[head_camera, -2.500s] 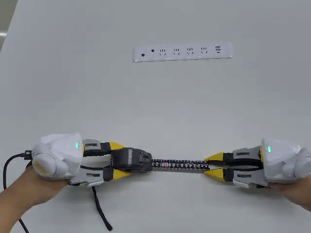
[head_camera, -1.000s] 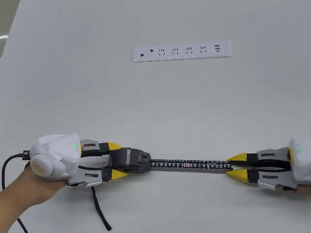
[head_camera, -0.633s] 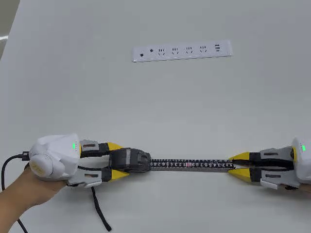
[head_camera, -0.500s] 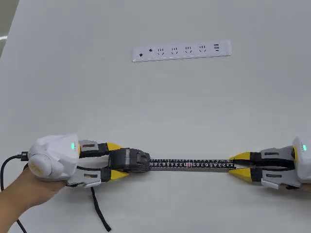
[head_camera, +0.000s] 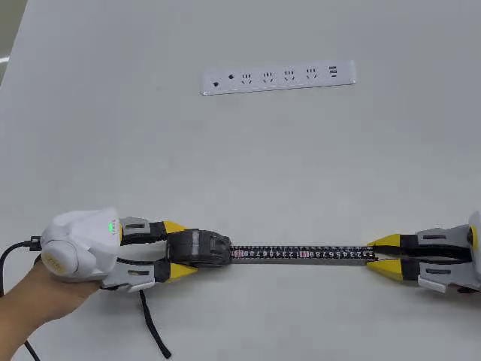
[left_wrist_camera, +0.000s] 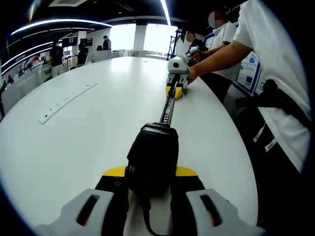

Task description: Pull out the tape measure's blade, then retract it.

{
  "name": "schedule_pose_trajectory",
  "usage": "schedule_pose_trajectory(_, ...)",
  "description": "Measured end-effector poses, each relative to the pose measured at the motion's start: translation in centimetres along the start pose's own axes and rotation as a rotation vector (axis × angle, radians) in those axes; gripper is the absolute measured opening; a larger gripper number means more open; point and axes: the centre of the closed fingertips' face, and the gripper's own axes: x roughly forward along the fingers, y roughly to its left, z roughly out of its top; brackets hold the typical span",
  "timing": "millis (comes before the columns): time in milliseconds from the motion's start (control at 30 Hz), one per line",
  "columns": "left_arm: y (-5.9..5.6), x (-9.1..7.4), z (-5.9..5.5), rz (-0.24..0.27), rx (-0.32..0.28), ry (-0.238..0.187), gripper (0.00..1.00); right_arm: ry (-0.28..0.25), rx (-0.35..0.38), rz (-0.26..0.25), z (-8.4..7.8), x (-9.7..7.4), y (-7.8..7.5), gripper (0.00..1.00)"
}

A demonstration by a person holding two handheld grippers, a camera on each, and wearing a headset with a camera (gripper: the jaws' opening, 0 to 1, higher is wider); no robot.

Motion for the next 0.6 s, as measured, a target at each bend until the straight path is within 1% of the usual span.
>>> schedule_pose_trajectory(100, 0.02, 0.00, 0.06, 0.002, -0.005, -0.002, 0.29, -0.005, 0.015, -0.010, -0.09, -0.33, -0.42, 0.08)
schedule_pose_trajectory(200, -0.01, 0.00, 0.05, 0.000, 0.000, 0.003, 0.29, 0.001, 0.005, -0.007, -0.19, -0.61, -0.28, 0.08)
schedule_pose_trajectory(300, 0.05, -0.01, 0.03, 0.001, -0.005, -0.001, 0.29, -0.005, 0.015, -0.015, -0.18, -0.88, -0.42, 0.08)
schedule_pose_trajectory(600, 0.10, -0.01, 0.05, 0.002, -0.009, 0.000, 0.29, -0.008, 0.013, -0.024, -0.30, -1.17, -0.58, 0.08)
